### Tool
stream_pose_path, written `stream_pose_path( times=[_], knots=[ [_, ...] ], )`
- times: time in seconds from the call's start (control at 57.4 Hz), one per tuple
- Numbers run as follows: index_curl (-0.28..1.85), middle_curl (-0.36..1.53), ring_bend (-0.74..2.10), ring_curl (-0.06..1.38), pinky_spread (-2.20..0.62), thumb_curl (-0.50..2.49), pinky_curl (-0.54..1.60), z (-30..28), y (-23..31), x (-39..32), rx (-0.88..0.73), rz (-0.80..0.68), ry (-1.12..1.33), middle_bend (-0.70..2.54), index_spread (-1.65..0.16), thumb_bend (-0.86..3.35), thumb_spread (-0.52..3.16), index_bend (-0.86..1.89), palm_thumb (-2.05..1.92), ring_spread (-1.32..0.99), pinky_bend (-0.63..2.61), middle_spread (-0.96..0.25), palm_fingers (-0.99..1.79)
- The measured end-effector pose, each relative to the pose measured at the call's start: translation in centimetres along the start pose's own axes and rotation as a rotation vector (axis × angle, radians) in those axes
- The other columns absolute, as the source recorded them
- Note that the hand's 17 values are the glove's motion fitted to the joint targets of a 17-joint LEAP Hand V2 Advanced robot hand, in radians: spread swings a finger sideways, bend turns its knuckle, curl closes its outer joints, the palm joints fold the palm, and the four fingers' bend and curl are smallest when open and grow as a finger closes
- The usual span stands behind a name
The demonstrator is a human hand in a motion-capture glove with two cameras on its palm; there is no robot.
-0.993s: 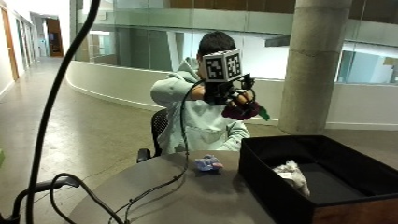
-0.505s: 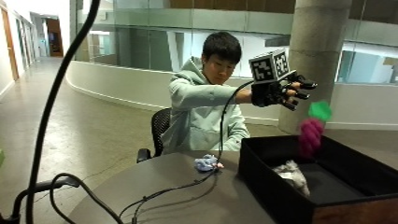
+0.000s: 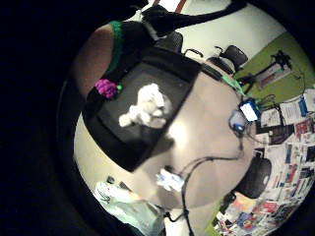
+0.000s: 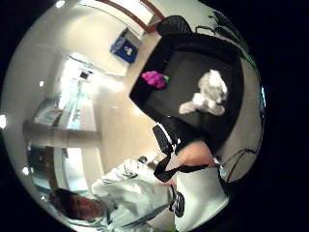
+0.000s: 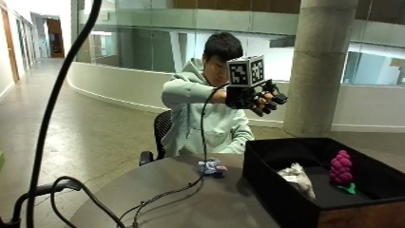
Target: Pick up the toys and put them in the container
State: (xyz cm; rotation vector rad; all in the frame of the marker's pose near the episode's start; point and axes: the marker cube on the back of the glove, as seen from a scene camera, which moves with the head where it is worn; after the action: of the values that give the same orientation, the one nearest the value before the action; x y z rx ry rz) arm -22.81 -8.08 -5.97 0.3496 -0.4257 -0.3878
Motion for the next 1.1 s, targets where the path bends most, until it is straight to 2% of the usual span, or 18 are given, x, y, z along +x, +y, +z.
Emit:
stream_pose_path(
  times=[0.157, 0.314, 0.558, 0.627, 0.767, 0.993, 1.098],
  knots=[
    [0.29, 0.24, 0.17, 0.29, 0.04, 0.38, 0.35, 0.9, 4.4, 5.8, -0.105, -0.002, 0.233, 0.13, -0.18, 0.00, 1.28, 0.11, 0.28, 0.00, 0.91, 0.07, -0.22],
    [0.27, 0.23, 0.15, 0.27, 0.04, 0.36, 0.35, 3.6, 11.0, 8.4, -0.281, 0.055, 0.265, 0.12, -0.17, -0.01, 1.30, 0.11, 0.29, 0.00, 0.89, 0.07, -0.26],
    [0.27, 0.21, 0.12, 0.22, 0.06, 0.35, 0.34, 8.3, 15.4, 12.1, -0.469, 0.060, 0.372, 0.11, -0.17, -0.01, 1.30, 0.13, 0.31, 0.01, 0.84, 0.08, -0.30],
    [0.27, 0.20, 0.13, 0.21, 0.06, 0.34, 0.34, 10.0, 16.3, 12.1, -0.483, 0.048, 0.393, 0.11, -0.17, -0.01, 1.30, 0.14, 0.31, 0.02, 0.84, 0.08, -0.29],
    [0.35, 0.18, 0.10, 0.17, 0.06, 0.34, 0.32, 12.9, 17.1, 11.8, -0.468, 0.030, 0.379, 0.10, -0.18, 0.00, 1.30, 0.33, 0.34, 0.01, 0.76, 0.07, -0.19],
    [0.41, 0.17, 0.11, 0.13, 0.06, 0.34, 0.32, 16.5, 17.4, 11.8, -0.497, 0.029, 0.350, 0.11, -0.18, -0.01, 1.31, 0.41, 0.37, 0.01, 0.74, 0.05, -0.18],
    [0.48, 0.18, 0.10, 0.10, 0.06, 0.36, 0.31, 17.3, 17.4, 11.3, -0.455, 0.014, 0.352, 0.16, -0.19, 0.01, 1.35, 0.63, 0.41, 0.00, 0.67, 0.02, -0.05]
  ],
)
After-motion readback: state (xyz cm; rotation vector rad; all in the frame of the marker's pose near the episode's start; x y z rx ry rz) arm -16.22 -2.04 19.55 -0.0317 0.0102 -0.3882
